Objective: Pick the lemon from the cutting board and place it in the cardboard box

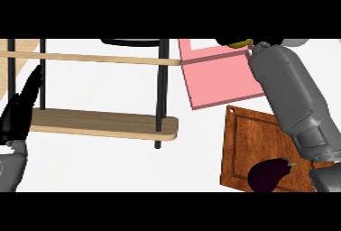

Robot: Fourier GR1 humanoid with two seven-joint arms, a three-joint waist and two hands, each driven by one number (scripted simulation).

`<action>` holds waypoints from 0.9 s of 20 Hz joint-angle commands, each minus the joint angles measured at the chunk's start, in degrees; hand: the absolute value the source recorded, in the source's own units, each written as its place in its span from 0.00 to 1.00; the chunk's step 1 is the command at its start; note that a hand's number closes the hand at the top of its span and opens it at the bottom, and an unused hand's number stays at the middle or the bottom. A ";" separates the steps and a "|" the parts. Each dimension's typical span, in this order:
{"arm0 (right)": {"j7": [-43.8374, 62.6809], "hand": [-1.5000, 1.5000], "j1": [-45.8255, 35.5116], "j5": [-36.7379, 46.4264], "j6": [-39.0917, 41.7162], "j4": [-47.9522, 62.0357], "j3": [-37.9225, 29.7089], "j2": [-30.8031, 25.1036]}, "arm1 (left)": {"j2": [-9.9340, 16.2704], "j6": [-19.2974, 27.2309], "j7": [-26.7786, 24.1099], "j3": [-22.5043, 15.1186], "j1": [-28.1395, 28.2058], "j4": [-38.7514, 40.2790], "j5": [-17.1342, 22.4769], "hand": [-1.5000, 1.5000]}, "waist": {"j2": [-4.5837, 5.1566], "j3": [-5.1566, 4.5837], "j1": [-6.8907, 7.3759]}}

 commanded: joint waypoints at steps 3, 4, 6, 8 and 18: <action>-4.00 0.00 -4.33 -3.36 -1.60 10.56 -4.98 1.01 | -2.51 0.23 1.35 -1.82 3.86 0.26 -0.87 0.50 | 0.25 -0.89 0.34; -8.04 0.00 -2.17 -3.78 -4.06 11.13 -5.65 0.87 | -0.71 -0.38 1.49 0.31 1.26 3.43 -0.22 0.50 | 0.53 -0.89 -0.19; -9.64 0.00 -2.98 -3.81 -7.26 12.11 -6.30 2.05 | -1.56 0.21 -1.48 -0.15 3.82 2.96 -0.66 0.50 | 0.75 -0.91 0.70; -11.44 0.00 -5.64 -4.22 -7.20 12.60 -7.18 0.36 | -1.16 -0.37 0.39 -0.32 2.58 2.84 -0.85 0.50 | 0.66 -0.89 0.50; -25.93 0.00 -3.04 -12.67 -19.26 7.88 -15.83 1.42 | -2.76 1.73 1.10 -0.42 3.11 2.51 -2.63 0.50 | -0.31 -0.86 -2.10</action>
